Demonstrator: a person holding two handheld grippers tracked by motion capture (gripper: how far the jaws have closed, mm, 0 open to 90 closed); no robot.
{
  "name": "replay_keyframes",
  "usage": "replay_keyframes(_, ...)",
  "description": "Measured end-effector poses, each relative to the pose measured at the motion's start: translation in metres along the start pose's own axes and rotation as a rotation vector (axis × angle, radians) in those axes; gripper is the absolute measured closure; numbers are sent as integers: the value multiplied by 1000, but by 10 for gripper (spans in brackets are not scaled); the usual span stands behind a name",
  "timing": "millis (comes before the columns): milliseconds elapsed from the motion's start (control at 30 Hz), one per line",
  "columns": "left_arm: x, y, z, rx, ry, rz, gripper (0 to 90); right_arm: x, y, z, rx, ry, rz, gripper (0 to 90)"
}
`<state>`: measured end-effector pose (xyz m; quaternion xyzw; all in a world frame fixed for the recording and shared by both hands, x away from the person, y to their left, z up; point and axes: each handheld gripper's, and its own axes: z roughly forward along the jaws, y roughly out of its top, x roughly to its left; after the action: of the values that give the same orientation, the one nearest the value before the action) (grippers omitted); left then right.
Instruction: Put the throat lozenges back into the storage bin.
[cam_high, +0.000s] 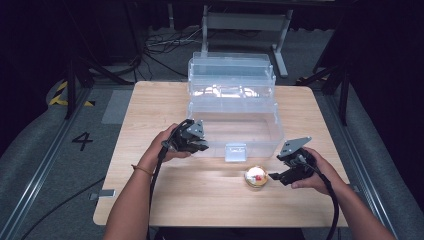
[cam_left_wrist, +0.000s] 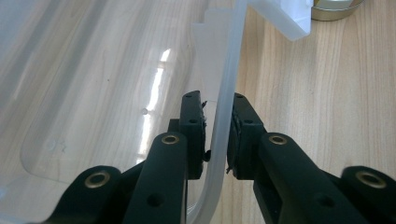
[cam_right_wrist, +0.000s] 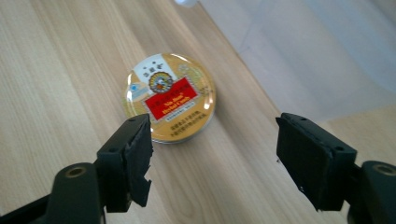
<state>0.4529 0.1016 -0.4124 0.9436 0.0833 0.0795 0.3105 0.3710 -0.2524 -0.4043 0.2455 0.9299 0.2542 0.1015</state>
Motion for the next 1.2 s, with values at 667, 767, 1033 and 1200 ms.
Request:
replay_keyframes(667,-15,-2,-15,5,131,-44,394,12,28,51,173,95,-27,196)
replay_keyframes(767,-22,1,-24,-22,174,-61,285,13,32,56,188,98,-36,187)
replay_keyframes(1033,-40,2,-44,-16,307,-78,188,14,35,66,243,92,-63,198)
replay_keyframes(1200,-62,-15,-58,-13,341,-73,176,16,37,68,250,84,-84,196)
